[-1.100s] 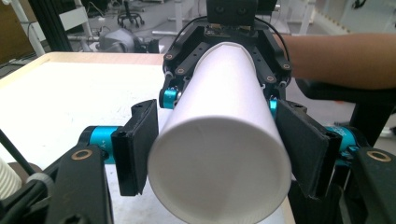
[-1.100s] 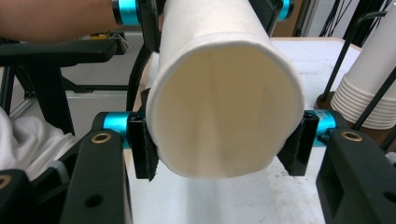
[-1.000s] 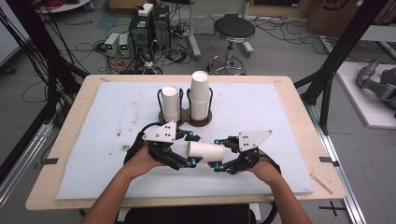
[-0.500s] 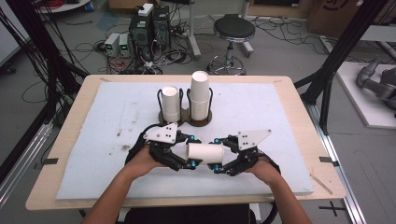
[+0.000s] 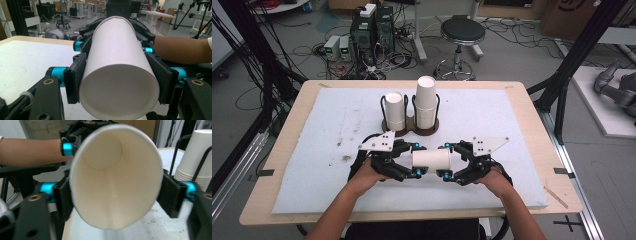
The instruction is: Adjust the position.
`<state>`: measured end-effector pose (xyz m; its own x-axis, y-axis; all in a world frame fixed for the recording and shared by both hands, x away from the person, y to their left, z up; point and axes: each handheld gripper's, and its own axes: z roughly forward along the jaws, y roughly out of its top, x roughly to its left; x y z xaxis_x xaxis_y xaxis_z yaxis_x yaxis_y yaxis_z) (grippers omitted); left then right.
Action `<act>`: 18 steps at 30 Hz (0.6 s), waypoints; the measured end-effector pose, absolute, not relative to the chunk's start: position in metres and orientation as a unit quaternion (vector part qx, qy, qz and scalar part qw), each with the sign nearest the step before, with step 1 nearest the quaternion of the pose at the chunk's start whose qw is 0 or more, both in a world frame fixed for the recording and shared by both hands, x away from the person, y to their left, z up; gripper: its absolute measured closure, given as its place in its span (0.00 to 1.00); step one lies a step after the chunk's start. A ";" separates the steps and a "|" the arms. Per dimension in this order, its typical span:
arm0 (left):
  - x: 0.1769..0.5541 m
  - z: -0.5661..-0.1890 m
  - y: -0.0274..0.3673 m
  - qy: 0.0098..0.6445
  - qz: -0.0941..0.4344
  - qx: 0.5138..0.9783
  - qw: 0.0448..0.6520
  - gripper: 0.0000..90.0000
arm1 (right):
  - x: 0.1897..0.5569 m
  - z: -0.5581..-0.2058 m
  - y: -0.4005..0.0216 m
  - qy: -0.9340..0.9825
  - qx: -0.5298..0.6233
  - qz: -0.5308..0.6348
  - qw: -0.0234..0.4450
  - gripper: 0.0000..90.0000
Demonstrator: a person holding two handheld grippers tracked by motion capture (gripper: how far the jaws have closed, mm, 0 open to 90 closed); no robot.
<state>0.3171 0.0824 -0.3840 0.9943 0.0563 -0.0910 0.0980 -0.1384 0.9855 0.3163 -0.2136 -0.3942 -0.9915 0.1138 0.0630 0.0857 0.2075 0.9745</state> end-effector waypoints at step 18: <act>0.305 -0.365 0.076 0.025 0.081 0.828 0.554 0.30 | 0.317 -0.395 -0.213 0.799 0.049 0.599 0.020 0.44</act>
